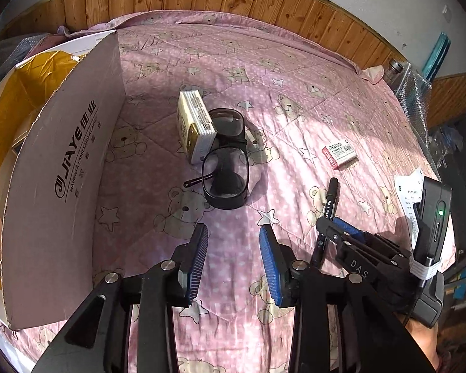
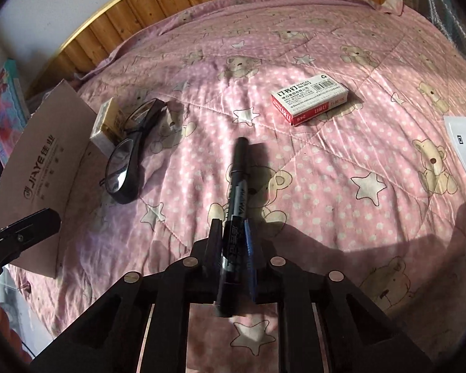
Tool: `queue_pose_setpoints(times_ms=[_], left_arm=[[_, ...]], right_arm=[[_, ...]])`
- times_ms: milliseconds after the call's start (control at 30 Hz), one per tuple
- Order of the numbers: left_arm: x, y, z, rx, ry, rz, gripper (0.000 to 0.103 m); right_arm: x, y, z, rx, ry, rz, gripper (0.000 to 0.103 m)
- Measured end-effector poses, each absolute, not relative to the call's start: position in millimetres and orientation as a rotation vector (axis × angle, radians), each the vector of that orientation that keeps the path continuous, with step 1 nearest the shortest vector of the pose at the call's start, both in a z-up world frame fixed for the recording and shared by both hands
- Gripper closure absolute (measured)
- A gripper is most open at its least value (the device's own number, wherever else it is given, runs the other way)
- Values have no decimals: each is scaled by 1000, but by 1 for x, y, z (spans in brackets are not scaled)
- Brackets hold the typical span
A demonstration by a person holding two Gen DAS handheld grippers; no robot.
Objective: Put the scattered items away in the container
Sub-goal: 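Move the right tool over the black marker onto the black glasses, then close the right tool on the black glasses while the left tool grasps the black marker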
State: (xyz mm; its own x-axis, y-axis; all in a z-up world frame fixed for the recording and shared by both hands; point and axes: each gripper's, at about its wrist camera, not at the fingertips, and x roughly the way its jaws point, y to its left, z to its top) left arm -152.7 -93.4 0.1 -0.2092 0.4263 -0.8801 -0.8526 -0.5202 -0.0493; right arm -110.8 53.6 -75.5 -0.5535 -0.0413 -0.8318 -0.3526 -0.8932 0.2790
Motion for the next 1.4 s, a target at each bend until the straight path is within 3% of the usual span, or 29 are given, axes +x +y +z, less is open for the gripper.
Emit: queue_pose_setpoints(times_ms=[233,267,300,400,667,867,933,1133,1400], left_arm=[[-163,-114,9,-1152,515,1901,67],[-164,-116,8,-1159,514,1896,67],[-164,-118,6,-1167,516,1896,67],[-166,-123,1,-1186,516,1899,67],[-167,-126,0,-1190,500,1891,67],[-170,-128,-4,-1205,501,1886,67],[-172,-129,-4,-1207,495,1887,67],[-177,-132,-4,-1213,480,1877,67],[-132,-119,-16,-1223,517,1697,67]], right_arm=[[-82,-16,-79,-1676,706,2729,88],[-81,-21,-81,-1681,682,2734,84],[-80,-19,-78,-1650,670,2736,72],[-87,3,-58,-1512,705,2747,61],[-183,35,-42,-1429,819,2751,55],[-255,4,-77,-1620,637,2690,55],[-259,1,-85,-1633,712,2718,69],[-216,8,-48,-1513,622,2796,76],[-99,29,-38,-1552,129,2658,76]])
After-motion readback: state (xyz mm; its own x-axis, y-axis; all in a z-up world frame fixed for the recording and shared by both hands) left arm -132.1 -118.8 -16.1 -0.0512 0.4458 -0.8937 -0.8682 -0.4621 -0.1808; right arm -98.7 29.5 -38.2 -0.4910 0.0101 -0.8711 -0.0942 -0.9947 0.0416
